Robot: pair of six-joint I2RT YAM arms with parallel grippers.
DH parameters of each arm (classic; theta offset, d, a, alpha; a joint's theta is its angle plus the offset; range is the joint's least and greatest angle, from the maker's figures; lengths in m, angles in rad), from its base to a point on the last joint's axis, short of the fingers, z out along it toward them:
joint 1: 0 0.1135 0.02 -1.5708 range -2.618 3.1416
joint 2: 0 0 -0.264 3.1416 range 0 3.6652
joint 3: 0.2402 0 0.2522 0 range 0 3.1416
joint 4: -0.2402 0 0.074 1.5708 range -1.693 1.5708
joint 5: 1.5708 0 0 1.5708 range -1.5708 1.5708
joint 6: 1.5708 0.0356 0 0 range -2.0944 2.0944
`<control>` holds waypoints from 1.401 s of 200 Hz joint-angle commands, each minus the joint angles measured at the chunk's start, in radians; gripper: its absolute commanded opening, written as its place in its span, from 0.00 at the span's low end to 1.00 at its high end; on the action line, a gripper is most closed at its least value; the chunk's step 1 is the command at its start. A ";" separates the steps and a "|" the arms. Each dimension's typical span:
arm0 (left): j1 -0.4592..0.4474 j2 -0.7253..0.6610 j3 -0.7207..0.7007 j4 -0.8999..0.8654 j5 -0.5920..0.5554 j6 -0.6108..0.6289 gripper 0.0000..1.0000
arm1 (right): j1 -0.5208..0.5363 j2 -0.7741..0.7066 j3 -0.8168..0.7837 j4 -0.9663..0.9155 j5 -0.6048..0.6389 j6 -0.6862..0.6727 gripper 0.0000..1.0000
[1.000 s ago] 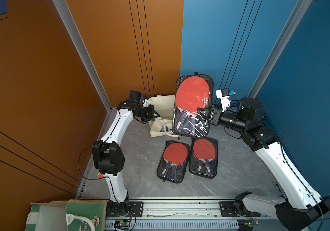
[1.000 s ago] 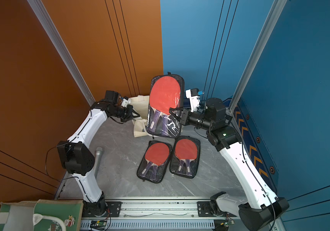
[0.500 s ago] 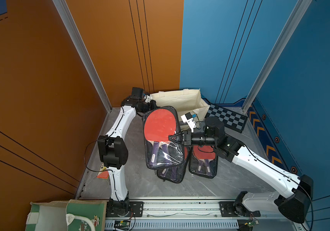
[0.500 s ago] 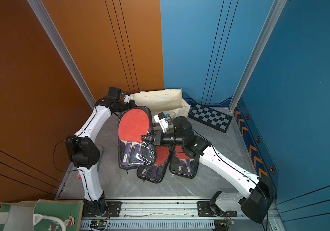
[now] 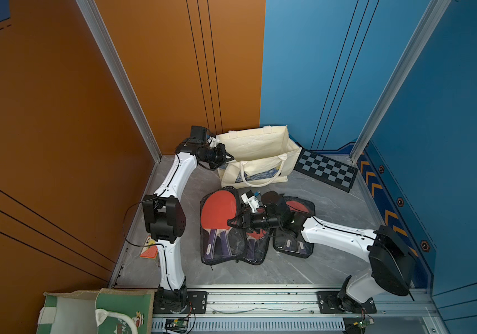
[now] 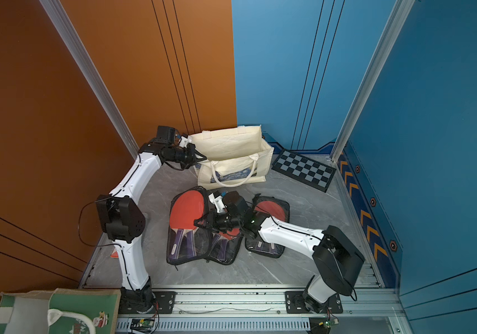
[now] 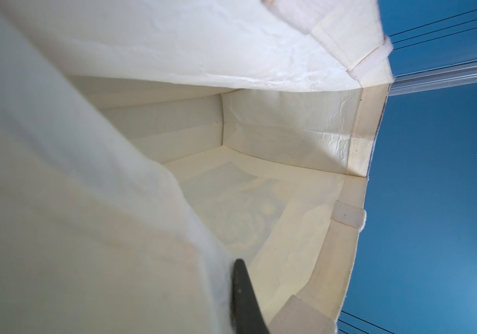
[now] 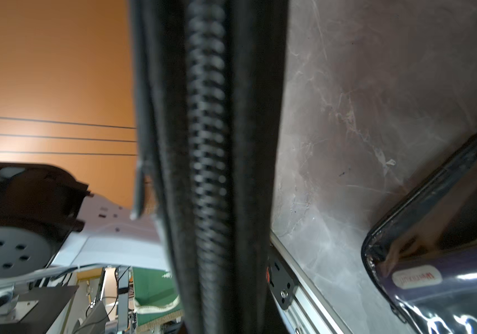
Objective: Remove the ping pong set from the canvas bag
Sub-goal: Place the ping pong set at the center of the board.
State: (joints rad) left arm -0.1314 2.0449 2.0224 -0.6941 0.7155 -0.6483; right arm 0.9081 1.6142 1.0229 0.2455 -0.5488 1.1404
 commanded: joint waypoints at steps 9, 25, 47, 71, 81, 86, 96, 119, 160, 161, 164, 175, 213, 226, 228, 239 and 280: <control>-0.005 -0.046 -0.005 0.051 0.038 0.005 0.00 | 0.021 0.119 0.036 0.224 0.146 0.122 0.00; -0.008 -0.062 -0.024 0.051 0.036 0.011 0.00 | 0.023 0.212 0.039 0.287 0.179 0.171 0.00; -0.018 -0.078 -0.054 0.061 0.036 0.016 0.00 | 0.031 0.350 0.081 0.430 0.186 0.256 0.00; -0.023 -0.094 -0.087 0.075 0.042 0.012 0.00 | 0.041 0.440 0.150 0.454 0.210 0.286 0.00; -0.023 -0.102 -0.100 0.086 0.044 0.007 0.00 | 0.044 0.453 0.173 0.412 0.216 0.279 0.00; -0.023 -0.105 -0.107 0.094 0.045 0.006 0.00 | 0.046 0.454 0.183 0.383 0.220 0.275 0.00; -0.023 -0.110 -0.117 0.105 0.046 0.004 0.00 | 0.045 0.488 0.191 0.344 0.218 0.273 0.02; -0.023 -0.118 -0.132 0.112 0.051 0.001 0.00 | 0.044 0.480 0.191 0.239 0.199 0.257 0.08; -0.020 -0.127 -0.142 0.127 0.050 -0.002 0.00 | 0.039 0.467 0.207 0.057 0.127 0.185 0.37; -0.020 -0.127 -0.141 0.129 0.050 -0.003 0.00 | 0.039 0.466 0.207 0.053 0.126 0.182 0.38; -0.018 -0.127 -0.141 0.127 0.050 -0.004 0.00 | 0.038 0.437 0.203 0.044 0.125 0.177 0.41; -0.018 -0.126 -0.139 0.129 0.051 -0.005 0.00 | 0.038 0.420 0.198 0.002 0.111 0.148 0.49; -0.022 -0.125 -0.128 0.127 0.059 -0.013 0.00 | 0.026 0.332 0.169 -0.122 0.132 0.062 0.70; -0.021 -0.130 -0.129 0.128 0.059 -0.011 0.00 | 0.023 0.292 0.191 -0.211 0.152 -0.006 0.74; -0.022 -0.132 -0.129 0.129 0.060 -0.010 0.00 | 0.022 0.290 0.201 -0.225 0.154 -0.016 0.74; -0.022 -0.133 -0.129 0.129 0.057 -0.005 0.00 | 0.023 0.262 0.241 -0.320 0.178 -0.084 0.75; -0.019 -0.124 -0.122 0.127 0.064 -0.008 0.00 | 0.002 0.169 0.337 -0.593 0.216 -0.266 0.75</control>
State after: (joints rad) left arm -0.1482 1.9648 1.8839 -0.6151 0.7197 -0.6559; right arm 0.9268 1.8511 1.3121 -0.1154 -0.3717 1.0340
